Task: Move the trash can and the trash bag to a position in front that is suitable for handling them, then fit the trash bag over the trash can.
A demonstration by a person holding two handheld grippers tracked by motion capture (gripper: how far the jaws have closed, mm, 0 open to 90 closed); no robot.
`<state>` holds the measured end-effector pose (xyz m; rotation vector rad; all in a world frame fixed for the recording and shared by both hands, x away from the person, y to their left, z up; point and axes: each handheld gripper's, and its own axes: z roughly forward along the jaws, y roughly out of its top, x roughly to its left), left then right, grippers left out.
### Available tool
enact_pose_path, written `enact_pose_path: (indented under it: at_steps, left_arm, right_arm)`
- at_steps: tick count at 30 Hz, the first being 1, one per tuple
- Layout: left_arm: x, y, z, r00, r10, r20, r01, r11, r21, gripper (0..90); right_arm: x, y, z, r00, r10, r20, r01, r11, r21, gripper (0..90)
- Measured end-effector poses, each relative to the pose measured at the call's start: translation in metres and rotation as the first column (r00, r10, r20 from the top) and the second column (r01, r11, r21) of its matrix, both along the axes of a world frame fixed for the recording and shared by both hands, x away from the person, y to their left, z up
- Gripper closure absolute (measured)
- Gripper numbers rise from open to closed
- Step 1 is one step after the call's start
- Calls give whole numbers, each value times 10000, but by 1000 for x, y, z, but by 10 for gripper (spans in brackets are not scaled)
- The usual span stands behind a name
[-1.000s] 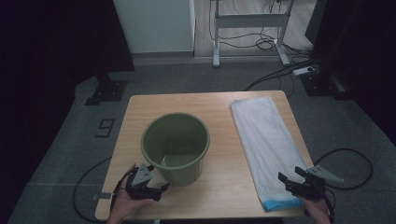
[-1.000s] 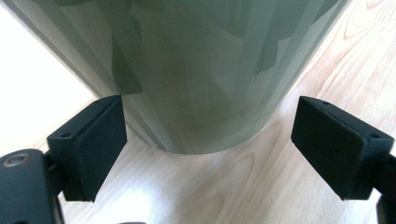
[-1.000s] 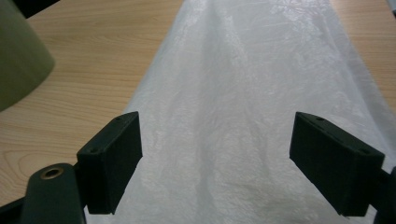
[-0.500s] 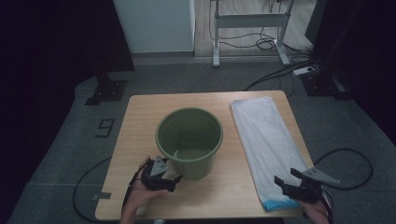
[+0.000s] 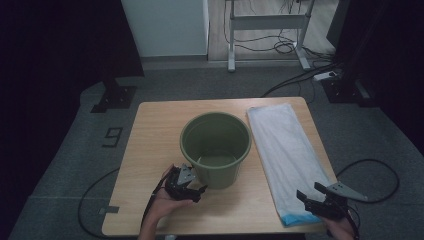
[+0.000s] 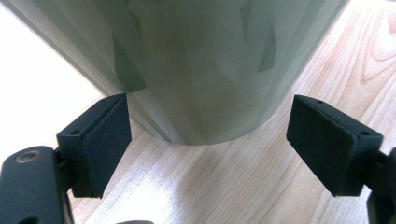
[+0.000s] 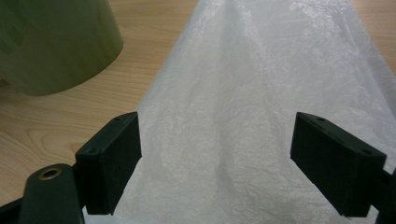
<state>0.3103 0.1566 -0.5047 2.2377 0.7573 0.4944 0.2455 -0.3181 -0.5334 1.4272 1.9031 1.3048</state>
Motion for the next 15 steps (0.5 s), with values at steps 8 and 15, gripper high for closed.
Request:
enact_pose_path:
  at_steps: [8, 15]
  left_arm:
    - [-2, 18, 1, 9959, 907, -10, -907, 9956, -228, 139]
    - [0, 31, -1, 9901, 1386, -205, -1391, 9900, -257, 139]
  right_arm:
    - [-2, 2, 2, 10000, -7, 54, 8, 9999, -156, 157]
    - [-4, 23, 5, 9989, 450, -124, -455, 9982, -402, 158]
